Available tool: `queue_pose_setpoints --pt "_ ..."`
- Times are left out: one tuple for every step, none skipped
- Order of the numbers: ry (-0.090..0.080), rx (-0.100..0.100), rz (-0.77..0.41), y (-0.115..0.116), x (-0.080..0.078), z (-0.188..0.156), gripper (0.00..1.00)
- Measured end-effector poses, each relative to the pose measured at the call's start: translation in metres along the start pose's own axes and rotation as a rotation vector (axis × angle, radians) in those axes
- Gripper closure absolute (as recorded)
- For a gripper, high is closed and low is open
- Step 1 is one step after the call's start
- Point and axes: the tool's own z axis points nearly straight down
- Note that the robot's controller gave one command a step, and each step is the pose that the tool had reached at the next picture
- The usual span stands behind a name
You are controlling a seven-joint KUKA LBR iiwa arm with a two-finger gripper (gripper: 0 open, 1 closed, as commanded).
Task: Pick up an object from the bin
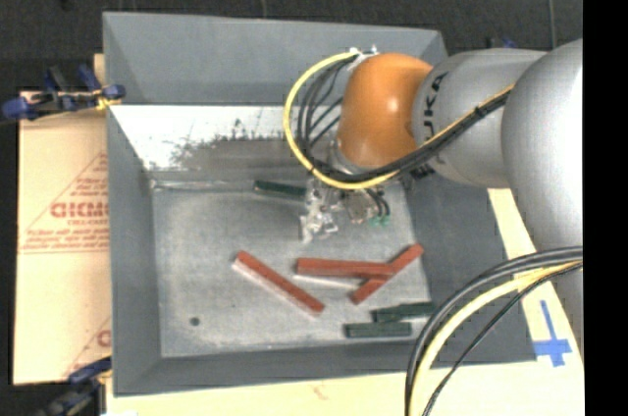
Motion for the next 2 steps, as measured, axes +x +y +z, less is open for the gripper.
queue_pose_setpoints --pt "-0.002 0.000 0.000 0.000 -0.001 0.000 1.00" --pt "-0.002 -0.001 0.006 0.000 0.008 -0.041 1.00"
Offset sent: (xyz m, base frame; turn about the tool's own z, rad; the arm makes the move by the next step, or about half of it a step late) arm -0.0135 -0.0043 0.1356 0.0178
